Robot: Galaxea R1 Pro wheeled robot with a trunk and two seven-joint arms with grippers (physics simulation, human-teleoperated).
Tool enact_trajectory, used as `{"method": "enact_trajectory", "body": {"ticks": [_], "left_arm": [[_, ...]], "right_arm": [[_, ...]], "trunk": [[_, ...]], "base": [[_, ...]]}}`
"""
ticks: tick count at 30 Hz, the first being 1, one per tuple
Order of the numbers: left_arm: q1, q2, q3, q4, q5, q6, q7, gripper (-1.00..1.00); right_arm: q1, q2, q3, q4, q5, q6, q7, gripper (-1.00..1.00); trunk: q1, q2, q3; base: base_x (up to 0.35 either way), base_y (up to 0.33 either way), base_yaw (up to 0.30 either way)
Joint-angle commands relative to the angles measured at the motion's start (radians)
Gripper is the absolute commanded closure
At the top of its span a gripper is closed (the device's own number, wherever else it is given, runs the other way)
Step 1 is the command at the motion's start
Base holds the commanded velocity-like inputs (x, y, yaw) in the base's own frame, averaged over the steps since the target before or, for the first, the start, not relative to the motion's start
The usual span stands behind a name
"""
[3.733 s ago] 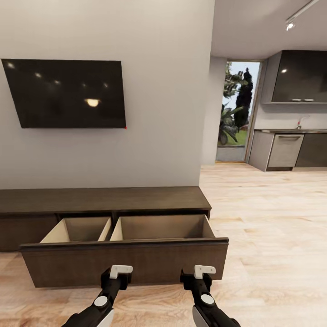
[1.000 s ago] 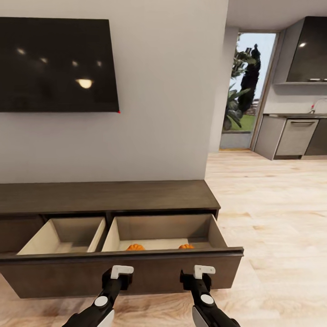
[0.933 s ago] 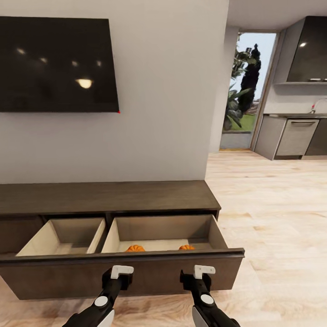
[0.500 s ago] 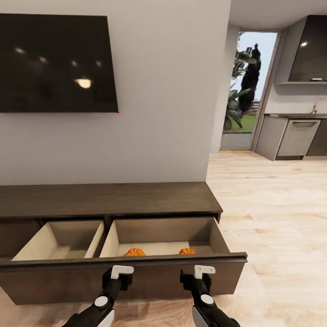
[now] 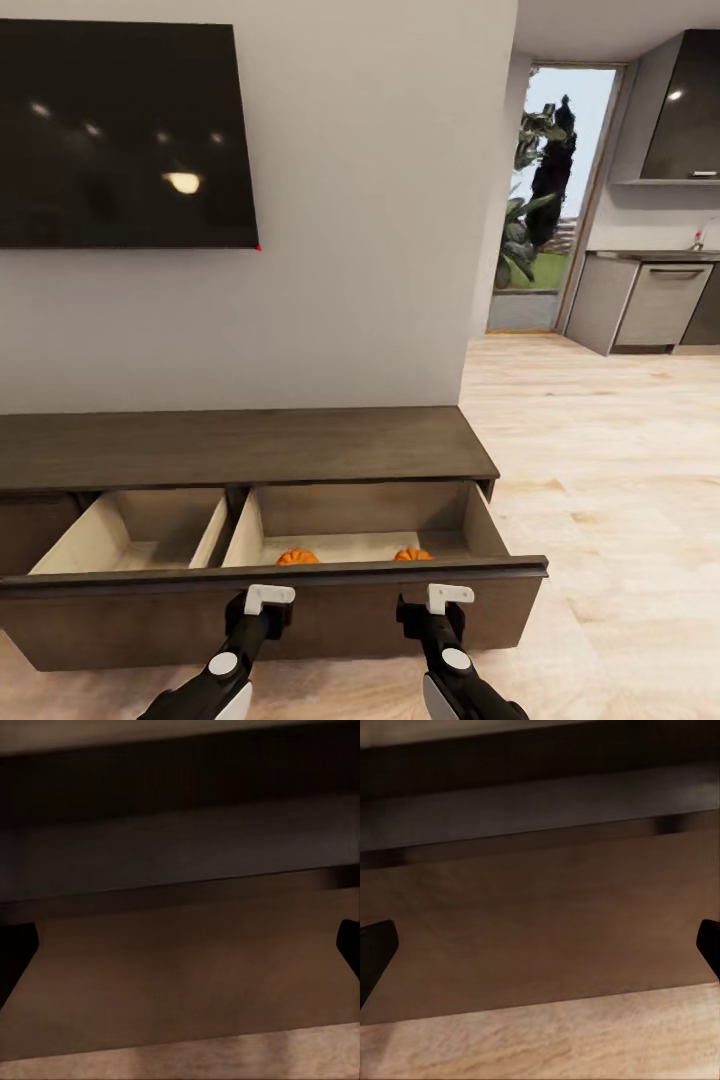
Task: Place each of the two pumpkins and all three candles from the living room inside a cabinet in the living room (use any cabinet), then make sure every cabinet is closed, and position the cauldron so it is next to a table in the living room.
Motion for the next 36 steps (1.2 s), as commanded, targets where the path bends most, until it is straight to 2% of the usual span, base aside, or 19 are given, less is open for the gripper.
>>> {"method": "enact_trajectory", "body": {"ticks": [1,21,36], "left_arm": [[-0.001,0.002,-0.007,-0.001,0.006,-0.004,0.009,-1.0],[-0.001,0.002,-0.009,-0.001,0.006,-0.003,0.008,-1.0],[-0.001,0.002,-0.009,-0.001,0.006,-0.005,-0.002,-1.0]], "right_arm": [[-0.001,-0.001,0.007,0.001,-0.011,-0.006,-0.007,-1.0],[-0.001,-0.001,0.007,0.001,-0.011,-0.006,-0.007,-1.0],[-0.001,-0.001,0.007,0.001,-0.011,-0.006,-0.007,-1.0]], "trunk": [[0.0,0.0,-0.001],[0.0,0.0,-0.001],[0.0,0.0,-0.001]], "base": [[0.289,0.097,0.0],[0.302,0.101,0.0],[0.218,0.009,0.0]]}}
